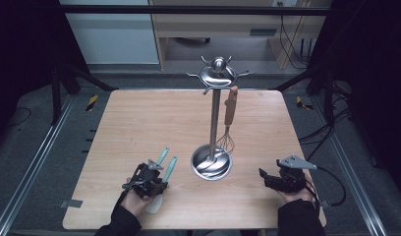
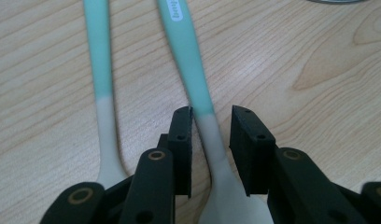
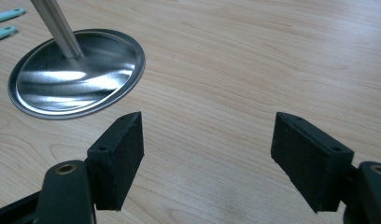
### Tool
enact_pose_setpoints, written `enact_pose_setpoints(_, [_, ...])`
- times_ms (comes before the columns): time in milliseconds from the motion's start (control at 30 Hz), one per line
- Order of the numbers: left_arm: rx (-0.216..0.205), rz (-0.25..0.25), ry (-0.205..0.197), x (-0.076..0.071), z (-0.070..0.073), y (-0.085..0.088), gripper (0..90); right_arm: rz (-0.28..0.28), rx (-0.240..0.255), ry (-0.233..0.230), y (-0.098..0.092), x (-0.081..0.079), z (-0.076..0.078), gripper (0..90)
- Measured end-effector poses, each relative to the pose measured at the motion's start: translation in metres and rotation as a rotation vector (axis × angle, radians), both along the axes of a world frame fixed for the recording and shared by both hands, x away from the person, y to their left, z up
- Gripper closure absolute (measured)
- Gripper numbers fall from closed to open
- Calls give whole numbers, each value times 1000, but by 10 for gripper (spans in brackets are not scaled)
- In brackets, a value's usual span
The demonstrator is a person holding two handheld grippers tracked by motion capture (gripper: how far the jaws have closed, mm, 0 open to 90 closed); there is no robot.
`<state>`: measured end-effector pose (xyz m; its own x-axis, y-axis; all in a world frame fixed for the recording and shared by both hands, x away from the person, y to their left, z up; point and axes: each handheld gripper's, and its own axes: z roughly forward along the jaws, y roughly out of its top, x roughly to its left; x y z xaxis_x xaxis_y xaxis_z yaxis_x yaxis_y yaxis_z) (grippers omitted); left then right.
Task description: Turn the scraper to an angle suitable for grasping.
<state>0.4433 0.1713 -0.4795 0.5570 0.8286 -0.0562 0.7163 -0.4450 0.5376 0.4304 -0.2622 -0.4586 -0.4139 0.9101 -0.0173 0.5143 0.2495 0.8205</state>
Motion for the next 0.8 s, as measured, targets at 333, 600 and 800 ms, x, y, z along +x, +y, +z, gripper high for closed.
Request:
enact_pose_setpoints(333, [53, -13, -8, -1, 2, -6, 786, -3, 6, 7, 1, 0, 0, 254])
enact_pose_setpoints(600, [64, -68, -21, 1, 2, 2, 788, -10, 10, 10, 0, 0, 0, 253])
enact_pose_setpoints(800, [53, -53, -22, 3, 1, 3, 747, -11, 10, 12, 0, 0, 0, 253])
